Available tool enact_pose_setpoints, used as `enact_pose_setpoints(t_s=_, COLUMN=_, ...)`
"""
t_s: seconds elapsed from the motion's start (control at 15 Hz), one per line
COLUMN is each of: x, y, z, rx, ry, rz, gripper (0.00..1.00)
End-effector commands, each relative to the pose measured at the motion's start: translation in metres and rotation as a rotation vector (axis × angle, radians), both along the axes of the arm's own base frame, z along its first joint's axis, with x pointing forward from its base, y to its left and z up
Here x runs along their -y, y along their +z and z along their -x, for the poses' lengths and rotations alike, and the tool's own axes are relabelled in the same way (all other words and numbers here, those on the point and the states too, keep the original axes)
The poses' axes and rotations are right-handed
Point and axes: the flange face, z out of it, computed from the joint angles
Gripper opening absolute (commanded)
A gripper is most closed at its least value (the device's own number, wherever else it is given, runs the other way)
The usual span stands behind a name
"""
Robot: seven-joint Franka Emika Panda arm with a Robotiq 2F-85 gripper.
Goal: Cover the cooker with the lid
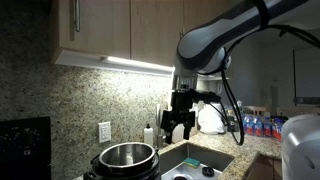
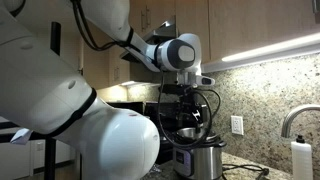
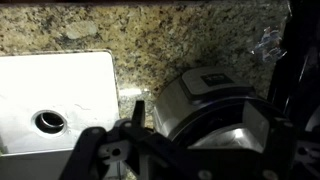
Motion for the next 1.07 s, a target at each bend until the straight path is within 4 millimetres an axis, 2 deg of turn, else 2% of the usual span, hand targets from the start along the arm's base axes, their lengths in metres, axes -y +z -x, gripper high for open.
enact_pose_setpoints(t_s=0.0, x=0.001, y=-0.008, z=0.003, rx=-0.026, ry=0.000, rz=0.002, gripper=1.00)
enact_pose_setpoints(t_s=0.2, x=0.001, y=-0.024, z=0.006, rx=-0.063, ry=0.000, rz=0.004, gripper=1.00)
enact_pose_setpoints(t_s=1.0, x=0.001, y=-0.024, z=0.006, rx=-0.064, ry=0.000, rz=0.004, gripper=1.00)
